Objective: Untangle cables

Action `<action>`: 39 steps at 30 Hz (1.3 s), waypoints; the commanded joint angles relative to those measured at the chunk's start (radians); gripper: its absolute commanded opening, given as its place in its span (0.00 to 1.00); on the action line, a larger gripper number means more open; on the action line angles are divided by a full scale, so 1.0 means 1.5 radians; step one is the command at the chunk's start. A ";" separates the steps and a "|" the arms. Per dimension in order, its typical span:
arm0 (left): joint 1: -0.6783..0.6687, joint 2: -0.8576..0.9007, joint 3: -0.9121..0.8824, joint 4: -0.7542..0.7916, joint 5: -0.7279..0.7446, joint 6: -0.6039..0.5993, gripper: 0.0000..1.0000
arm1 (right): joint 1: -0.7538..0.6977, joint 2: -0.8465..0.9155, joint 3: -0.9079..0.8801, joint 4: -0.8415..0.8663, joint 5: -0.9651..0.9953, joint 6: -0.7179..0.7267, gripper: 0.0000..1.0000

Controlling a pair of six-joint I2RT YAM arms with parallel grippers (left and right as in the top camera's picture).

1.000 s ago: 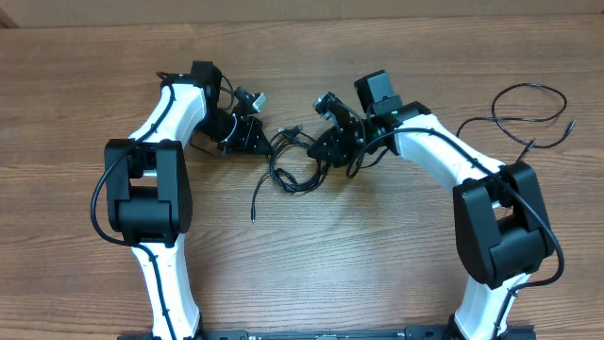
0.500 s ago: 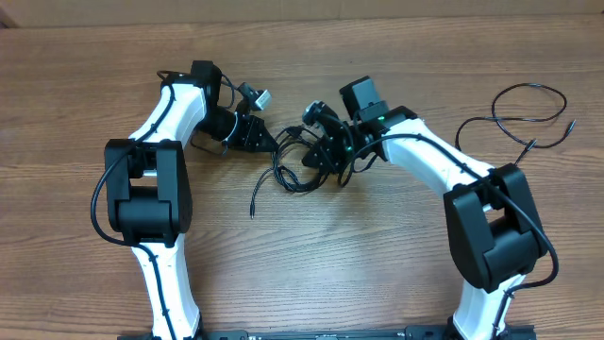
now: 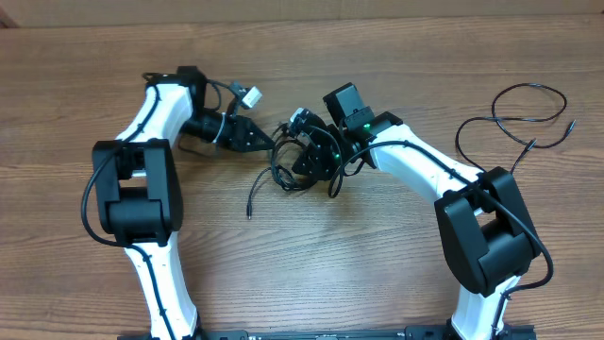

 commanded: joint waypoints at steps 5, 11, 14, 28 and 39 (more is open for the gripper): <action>0.008 0.011 0.013 -0.038 0.046 0.072 0.04 | 0.035 -0.001 -0.004 0.016 0.006 -0.046 0.44; 0.007 0.011 0.013 -0.032 0.070 0.072 0.05 | 0.045 0.017 -0.004 0.018 0.004 -0.046 0.44; 0.001 0.011 0.013 -0.033 0.071 0.071 0.04 | 0.046 0.017 -0.004 0.028 -0.006 -0.046 0.45; -0.013 0.011 0.013 -0.041 0.169 0.056 0.05 | 0.049 0.019 -0.004 0.037 -0.007 -0.046 0.44; -0.017 0.011 0.013 -0.040 0.169 0.044 0.04 | 0.049 0.026 -0.004 0.067 -0.065 -0.038 0.31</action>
